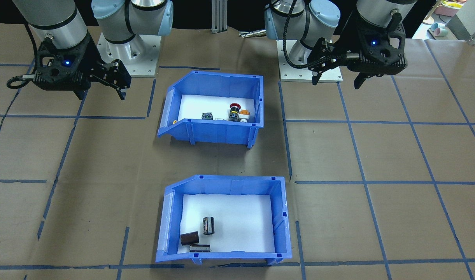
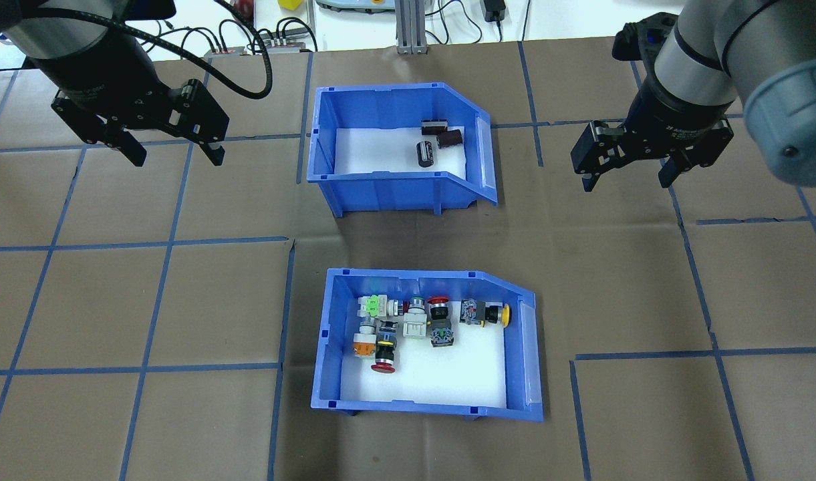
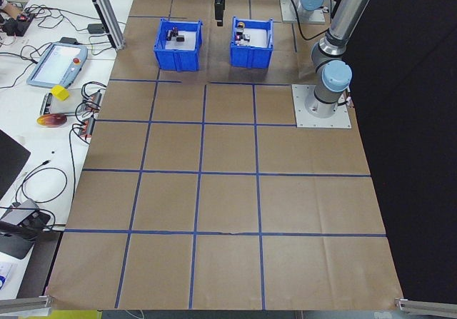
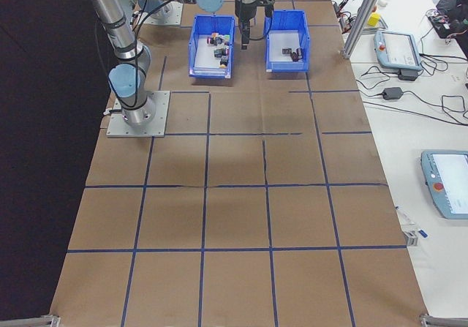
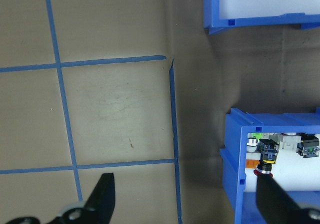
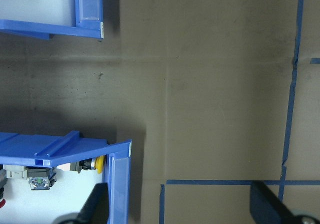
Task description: Place button box in front
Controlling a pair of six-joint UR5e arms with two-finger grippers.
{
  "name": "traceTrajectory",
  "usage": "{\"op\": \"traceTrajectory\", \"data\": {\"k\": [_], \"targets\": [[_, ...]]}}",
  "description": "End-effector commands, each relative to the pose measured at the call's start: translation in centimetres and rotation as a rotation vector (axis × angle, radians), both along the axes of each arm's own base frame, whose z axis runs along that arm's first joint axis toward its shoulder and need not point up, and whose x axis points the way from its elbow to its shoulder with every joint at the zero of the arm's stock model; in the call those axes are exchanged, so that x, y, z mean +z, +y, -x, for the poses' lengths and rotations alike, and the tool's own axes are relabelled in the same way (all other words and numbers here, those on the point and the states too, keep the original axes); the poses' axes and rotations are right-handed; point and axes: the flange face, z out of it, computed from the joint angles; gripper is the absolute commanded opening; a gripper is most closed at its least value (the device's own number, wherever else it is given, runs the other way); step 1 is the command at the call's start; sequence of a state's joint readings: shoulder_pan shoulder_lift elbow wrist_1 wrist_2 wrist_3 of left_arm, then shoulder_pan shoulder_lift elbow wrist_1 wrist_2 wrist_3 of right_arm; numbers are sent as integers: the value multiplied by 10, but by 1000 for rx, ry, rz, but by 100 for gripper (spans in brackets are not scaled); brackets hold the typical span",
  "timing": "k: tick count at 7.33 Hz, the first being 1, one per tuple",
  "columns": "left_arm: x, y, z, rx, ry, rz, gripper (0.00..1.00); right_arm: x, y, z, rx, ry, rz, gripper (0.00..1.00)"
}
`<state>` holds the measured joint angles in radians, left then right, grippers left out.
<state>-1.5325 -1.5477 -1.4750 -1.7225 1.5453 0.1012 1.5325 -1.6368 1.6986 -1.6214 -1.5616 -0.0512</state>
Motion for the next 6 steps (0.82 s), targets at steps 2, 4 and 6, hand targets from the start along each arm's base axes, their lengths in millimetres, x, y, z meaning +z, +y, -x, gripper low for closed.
{"op": "traceTrajectory", "data": {"k": [2, 4, 6], "targets": [[-2, 0, 0, 0, 1, -4, 99, -1, 0, 0, -1, 0, -1, 100], [-2, -2, 0, 0, -2, -4, 99, 0, 0, 0, 2, 0, 1, 100], [-10, -3, 0, 1, 0, -19, 99, 0, 0, 0, 4, 1, -1, 100]]}}
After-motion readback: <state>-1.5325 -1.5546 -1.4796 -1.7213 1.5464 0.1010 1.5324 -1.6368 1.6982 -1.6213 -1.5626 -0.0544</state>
